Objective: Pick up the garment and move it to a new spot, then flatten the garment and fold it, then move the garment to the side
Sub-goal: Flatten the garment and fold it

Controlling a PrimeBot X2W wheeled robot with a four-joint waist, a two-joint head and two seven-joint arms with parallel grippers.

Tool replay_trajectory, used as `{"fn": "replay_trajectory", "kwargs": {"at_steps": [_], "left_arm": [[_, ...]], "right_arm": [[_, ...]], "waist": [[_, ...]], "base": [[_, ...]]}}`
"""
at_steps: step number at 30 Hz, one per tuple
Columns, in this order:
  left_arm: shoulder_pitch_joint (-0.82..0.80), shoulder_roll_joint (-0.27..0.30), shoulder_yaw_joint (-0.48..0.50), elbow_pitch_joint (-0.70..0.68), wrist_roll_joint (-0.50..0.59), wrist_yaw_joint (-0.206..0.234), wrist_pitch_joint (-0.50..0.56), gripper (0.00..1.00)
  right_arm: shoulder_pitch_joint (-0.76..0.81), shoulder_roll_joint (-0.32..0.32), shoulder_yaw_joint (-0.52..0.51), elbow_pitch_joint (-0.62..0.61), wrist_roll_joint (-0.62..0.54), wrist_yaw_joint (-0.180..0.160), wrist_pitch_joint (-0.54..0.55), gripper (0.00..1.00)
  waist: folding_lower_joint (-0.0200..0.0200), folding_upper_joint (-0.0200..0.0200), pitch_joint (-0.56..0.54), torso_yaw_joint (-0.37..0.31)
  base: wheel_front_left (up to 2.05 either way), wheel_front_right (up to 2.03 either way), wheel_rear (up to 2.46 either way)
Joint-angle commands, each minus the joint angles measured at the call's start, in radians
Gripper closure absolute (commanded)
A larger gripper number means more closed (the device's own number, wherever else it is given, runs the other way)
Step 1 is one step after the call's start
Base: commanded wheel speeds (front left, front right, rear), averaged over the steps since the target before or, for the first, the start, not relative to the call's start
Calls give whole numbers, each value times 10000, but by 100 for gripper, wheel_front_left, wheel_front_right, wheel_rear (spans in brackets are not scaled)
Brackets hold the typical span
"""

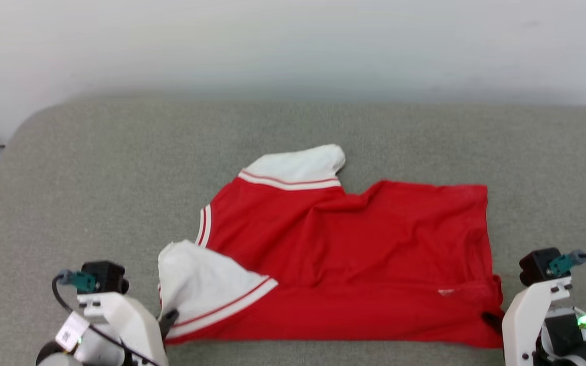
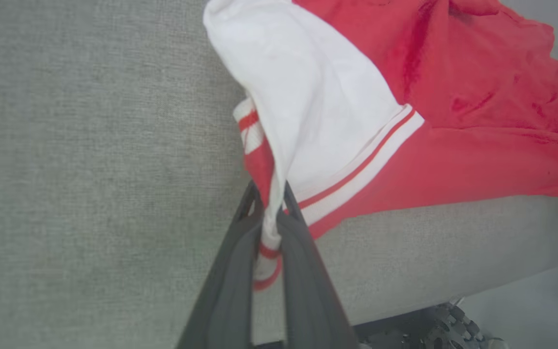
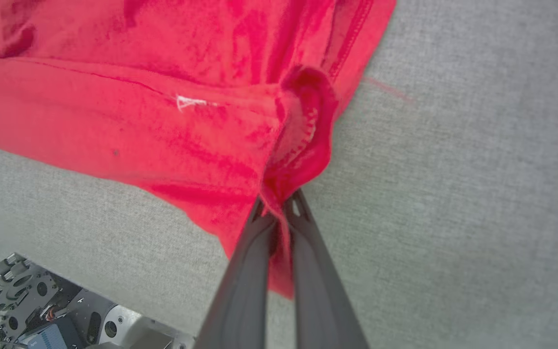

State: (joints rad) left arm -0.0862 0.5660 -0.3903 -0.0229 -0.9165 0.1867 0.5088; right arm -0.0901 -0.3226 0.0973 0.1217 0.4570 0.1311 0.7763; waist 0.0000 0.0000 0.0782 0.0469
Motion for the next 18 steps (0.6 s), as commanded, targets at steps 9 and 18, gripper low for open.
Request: {"fn": "replay_trajectory", "kwargs": {"at_steps": [9, 18], "left_arm": [[1682, 271, 129, -243, -422, 448, 78, 100], [1617, -103, -66, 427, -330, 172, -362, 3]], "right_arm": [[1533, 175, -314, -572, 94, -8, 234, 100], [2565, 733, -811, -745, -102, -8, -324, 0]], "waist": [[0, 0, -994, 24], [0, 0, -971, 43]], "base": [[0, 0, 0], [0, 0, 0]]}}
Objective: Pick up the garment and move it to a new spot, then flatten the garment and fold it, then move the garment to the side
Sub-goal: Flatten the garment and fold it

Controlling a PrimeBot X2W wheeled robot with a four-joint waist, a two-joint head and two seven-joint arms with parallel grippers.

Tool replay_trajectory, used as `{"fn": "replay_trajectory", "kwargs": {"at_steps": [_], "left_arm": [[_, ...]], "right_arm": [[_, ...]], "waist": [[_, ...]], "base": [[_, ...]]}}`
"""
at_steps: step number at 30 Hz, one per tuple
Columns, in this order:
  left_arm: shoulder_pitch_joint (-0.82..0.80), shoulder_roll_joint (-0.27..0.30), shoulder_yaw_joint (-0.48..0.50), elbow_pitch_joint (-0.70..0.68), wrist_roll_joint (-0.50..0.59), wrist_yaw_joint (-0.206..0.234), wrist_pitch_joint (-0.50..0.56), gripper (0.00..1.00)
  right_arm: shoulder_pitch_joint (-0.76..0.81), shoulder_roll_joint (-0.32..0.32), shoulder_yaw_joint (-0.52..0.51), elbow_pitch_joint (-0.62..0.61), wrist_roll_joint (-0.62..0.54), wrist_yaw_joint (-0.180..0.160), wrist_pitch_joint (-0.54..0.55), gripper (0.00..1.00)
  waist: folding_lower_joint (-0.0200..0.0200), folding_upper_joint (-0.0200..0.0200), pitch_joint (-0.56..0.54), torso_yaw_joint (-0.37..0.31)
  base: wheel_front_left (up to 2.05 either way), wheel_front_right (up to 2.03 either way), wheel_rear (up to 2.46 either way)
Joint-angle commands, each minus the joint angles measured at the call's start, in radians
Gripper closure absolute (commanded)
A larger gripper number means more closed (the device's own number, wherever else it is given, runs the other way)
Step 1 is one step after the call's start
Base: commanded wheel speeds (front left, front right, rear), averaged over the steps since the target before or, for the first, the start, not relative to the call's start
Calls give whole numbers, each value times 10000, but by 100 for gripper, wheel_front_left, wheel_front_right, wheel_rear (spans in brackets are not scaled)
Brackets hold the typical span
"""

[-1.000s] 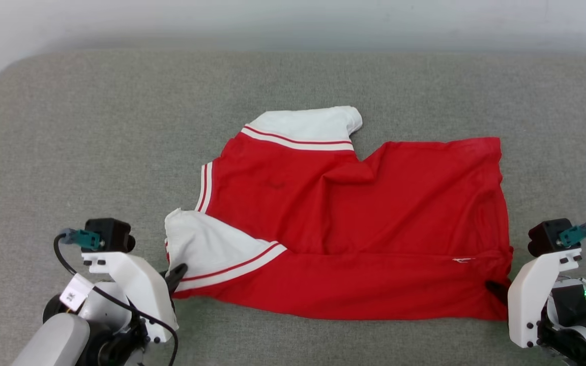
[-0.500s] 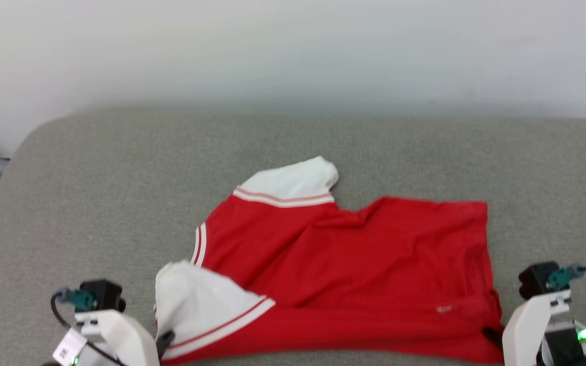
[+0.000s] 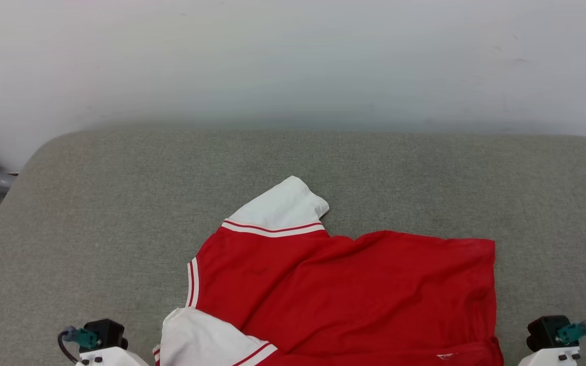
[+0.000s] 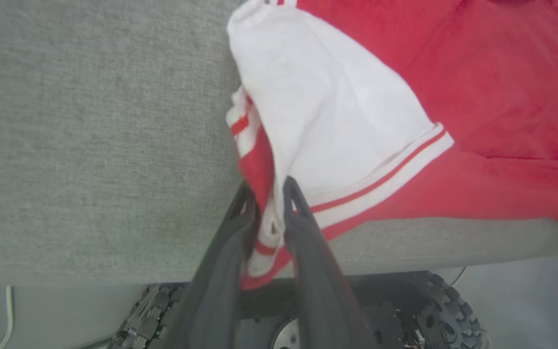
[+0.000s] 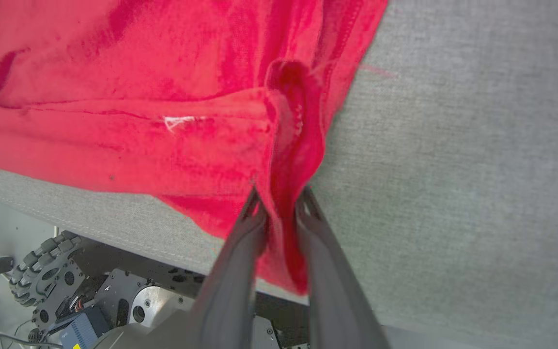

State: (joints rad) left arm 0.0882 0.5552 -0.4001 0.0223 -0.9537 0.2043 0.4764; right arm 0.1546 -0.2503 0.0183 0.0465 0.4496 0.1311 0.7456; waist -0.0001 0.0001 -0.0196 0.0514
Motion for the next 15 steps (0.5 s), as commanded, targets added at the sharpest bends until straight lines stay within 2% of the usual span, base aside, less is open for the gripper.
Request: {"fn": "replay_trajectory", "kwargs": {"at_steps": [1, 3, 8, 12, 15], "left_arm": [[-228, -59, 18, 68, 61, -47, -98, 0], [-377, -146, -33, 251, 176, -111, -241, 0], [-778, -153, 114, 530, 554, -299, -1033, 0], [-1094, -326, 160, 398, 1043, -390, -1985, 0], [-1365, -484, 230, 293, 1468, -477, -2876, 0]], "right_arm": [[125, 30, -32, 11, -49, -8, -268, 0], [154, 119, -41, -14, -148, -8, -854, 0], [85, 469, -335, -334, -637, -8, -3169, 0], [-153, 818, -701, -621, -1316, -8, -4880, 0], [-314, 1111, -918, -827, -1739, -8, -5699, 0]], "waist": [[1, -1, 22, -2], [1, -1, 34, -23], [1, -1, -7, -102], [1, -1, -84, -192], [1, -1, -120, -252]], "base": [[0, 0, 0], [0, 0, 0], [0, 0, 0], [0, 0, 0], [0, 0, 0]]}}
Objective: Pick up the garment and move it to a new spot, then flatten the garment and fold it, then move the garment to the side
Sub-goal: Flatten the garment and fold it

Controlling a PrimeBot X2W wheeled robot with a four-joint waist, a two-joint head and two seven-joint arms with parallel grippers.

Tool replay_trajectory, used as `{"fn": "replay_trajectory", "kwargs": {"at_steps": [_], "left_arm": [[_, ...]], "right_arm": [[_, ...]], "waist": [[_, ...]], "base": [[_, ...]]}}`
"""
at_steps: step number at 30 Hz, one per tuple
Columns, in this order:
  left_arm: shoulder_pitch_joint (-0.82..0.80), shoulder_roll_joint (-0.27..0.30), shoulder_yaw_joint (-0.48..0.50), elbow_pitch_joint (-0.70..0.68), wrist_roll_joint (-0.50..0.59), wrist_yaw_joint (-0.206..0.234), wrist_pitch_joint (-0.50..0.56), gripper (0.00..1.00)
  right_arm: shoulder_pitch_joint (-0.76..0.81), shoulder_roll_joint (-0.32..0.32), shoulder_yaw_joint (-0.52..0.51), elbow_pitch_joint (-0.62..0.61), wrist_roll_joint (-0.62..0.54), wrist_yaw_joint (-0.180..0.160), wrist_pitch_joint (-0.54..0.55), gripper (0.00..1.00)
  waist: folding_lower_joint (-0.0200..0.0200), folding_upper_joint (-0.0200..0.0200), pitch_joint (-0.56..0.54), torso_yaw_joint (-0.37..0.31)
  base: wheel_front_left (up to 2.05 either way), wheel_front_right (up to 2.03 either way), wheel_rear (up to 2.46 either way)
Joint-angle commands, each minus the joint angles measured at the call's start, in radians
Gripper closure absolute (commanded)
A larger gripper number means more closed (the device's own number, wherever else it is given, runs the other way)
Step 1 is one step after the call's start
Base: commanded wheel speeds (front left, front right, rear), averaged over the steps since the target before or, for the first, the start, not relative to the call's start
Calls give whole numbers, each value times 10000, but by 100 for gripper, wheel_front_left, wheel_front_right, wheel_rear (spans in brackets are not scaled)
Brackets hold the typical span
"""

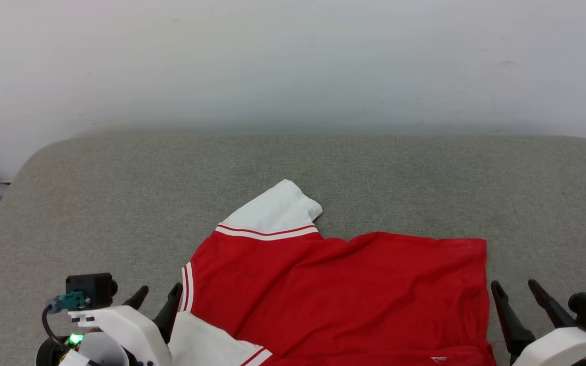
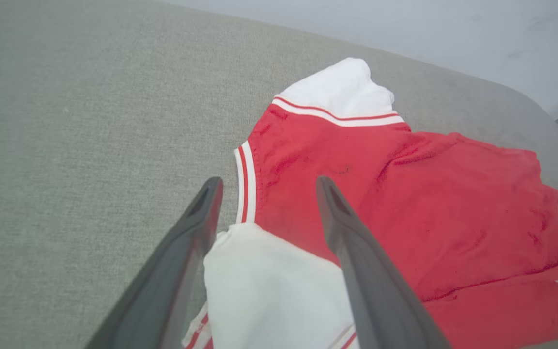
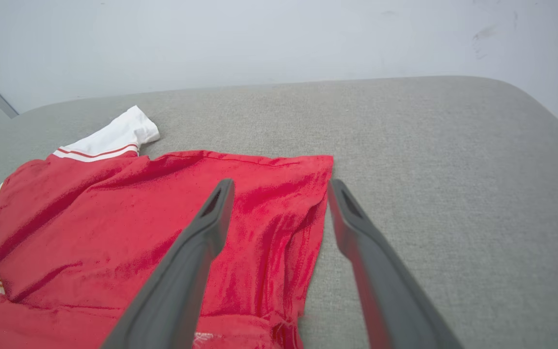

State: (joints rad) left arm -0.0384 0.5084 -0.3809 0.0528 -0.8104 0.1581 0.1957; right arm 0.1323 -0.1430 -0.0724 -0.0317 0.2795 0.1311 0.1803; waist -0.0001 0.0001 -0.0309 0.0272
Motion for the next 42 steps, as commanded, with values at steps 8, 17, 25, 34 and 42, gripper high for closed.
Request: {"fn": "replay_trajectory", "kwargs": {"at_steps": [8, 17, 25, 34, 42], "left_arm": [[-834, -621, 269, 204, 727, -147, -2184, 0], [-2812, -825, 406, 800, 1197, -486, -3006, 0], [-5267, -624, 22, 2155, 1051, -1535, -1870, 0], [-7532, 0, -535, 3952, 63, -2472, 1877, 0], [-8309, 382, -812, 4673, -722, -2474, 4750, 0]], "right_arm": [[-518, 434, -216, -764, -603, -8, -740, 0], [-1775, 516, 105, -1670, -806, -6, -786, 0], [-2727, 585, 265, -1572, -856, -8, -947, 0], [-3128, 735, 303, -1118, -745, -8, -1308, 0], [-3243, 851, 371, -647, -545, -8, -1682, 0]], "waist": [[1, -1, 229, -313], [1, -1, 2092, -1029], [1, -1, 3341, -1691], [1, -1, 4139, -2446], [1, -1, 4598, -2870]], "base": [[0, 0, 0], [0, 0, 0], [0, 0, 0], [0, 0, 0], [0, 0, 0]]}}
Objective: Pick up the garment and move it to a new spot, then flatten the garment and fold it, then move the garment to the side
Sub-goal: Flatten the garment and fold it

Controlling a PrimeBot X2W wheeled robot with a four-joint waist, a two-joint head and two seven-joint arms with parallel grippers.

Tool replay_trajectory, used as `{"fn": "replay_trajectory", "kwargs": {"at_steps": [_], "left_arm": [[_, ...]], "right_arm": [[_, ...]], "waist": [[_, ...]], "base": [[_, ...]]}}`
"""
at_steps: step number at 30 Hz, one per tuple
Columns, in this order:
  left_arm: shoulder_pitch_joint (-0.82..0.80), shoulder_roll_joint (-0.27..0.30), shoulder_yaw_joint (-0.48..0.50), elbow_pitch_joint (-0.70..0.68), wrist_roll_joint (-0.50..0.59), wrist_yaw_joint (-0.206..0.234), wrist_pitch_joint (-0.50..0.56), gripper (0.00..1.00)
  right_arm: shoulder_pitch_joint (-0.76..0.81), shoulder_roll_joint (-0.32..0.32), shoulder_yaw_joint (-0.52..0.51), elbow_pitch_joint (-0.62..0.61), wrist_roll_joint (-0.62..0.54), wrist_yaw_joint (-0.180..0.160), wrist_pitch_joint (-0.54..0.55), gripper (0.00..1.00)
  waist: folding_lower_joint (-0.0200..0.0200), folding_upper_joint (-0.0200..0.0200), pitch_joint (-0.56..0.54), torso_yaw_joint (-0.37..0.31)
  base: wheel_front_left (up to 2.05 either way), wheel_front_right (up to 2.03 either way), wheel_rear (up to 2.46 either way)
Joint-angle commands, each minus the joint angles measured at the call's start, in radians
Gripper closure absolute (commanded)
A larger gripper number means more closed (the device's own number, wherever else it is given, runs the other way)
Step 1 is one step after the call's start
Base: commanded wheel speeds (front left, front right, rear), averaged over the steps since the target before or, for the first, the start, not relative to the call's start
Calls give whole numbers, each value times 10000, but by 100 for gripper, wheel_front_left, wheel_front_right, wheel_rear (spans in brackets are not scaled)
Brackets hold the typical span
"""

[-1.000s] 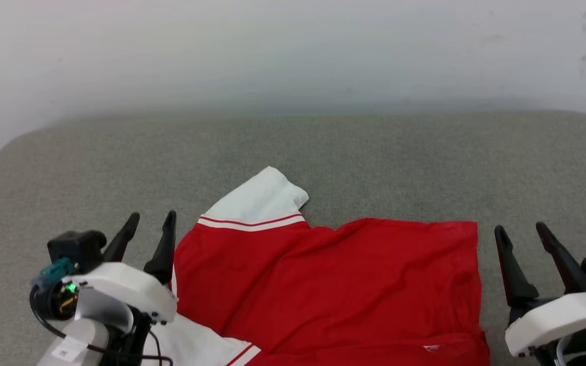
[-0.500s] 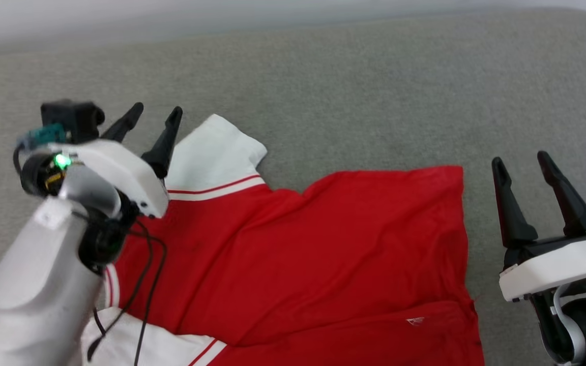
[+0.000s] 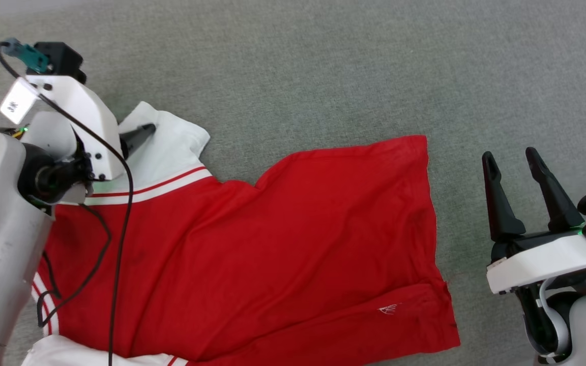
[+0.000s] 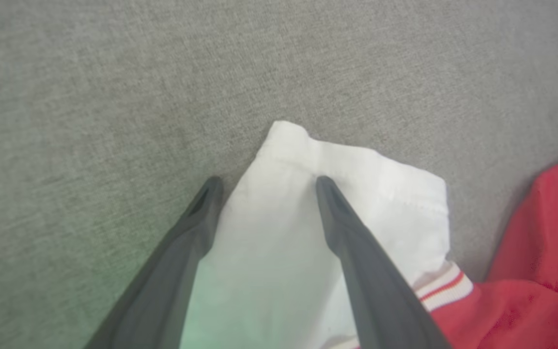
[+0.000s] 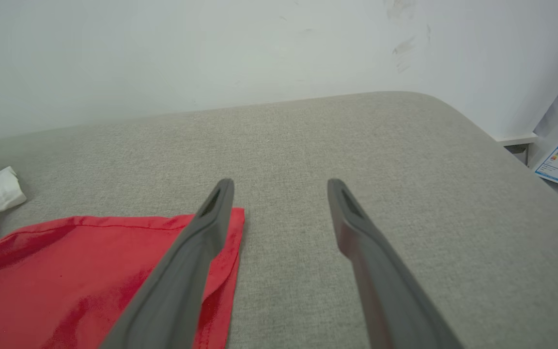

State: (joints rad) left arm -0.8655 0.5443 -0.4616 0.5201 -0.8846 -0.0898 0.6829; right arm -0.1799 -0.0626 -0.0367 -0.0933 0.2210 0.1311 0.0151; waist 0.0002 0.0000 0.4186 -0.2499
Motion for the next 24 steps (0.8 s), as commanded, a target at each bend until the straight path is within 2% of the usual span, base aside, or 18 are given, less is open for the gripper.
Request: {"fn": "replay_trajectory", "kwargs": {"at_steps": [1, 7, 8, 9, 10, 18, 21, 24], "left_arm": [[-104, 56, -66, 84, 15, 65, 187, 0], [265, 95, -608, 716, -202, 489, 2061, 0], [336, 46, -634, 813, -287, 574, 2292, 50], [402, -2, -673, 842, -343, 595, 2423, 69], [422, -74, -646, 813, -419, 604, 2404, 100], [28, -172, -390, 384, -247, 490, 1373, 100], [-213, -158, -320, 125, -85, 444, 904, 100], [-421, -192, -321, -149, 87, 423, 522, 100]], "right_arm": [[-156, 63, 32, 42, 89, -8, -83, 0], [-327, 104, 116, 445, 252, -8, -238, 0], [-369, 110, 128, 484, 281, -8, -242, 0], [-407, 112, 139, 531, 332, -8, -202, 0], [-446, 114, 145, 566, 355, -8, -209, 0], [-785, -171, 58, 1215, 898, -8, 169, 0], [-1098, -366, -51, 1891, 1265, -8, 514, 0], [-1558, -701, -57, 2749, 1622, -8, 1329, 0]], "waist": [[-2, 0, 164, -134], [-2, 0, 412, -311], [-2, 0, 434, -329], [-2, 0, 454, -339], [-2, 0, 473, -339], [-2, 0, 171, -14], [-2, 0, -47, 233], [-2, 0, -206, 541]], "base": [[0, 0, 0], [0, 0, 0], [0, 0, 0], [0, 0, 0], [0, 0, 0], [0, 0, 0], [0, 0, 0], [0, 0, 0]]}}
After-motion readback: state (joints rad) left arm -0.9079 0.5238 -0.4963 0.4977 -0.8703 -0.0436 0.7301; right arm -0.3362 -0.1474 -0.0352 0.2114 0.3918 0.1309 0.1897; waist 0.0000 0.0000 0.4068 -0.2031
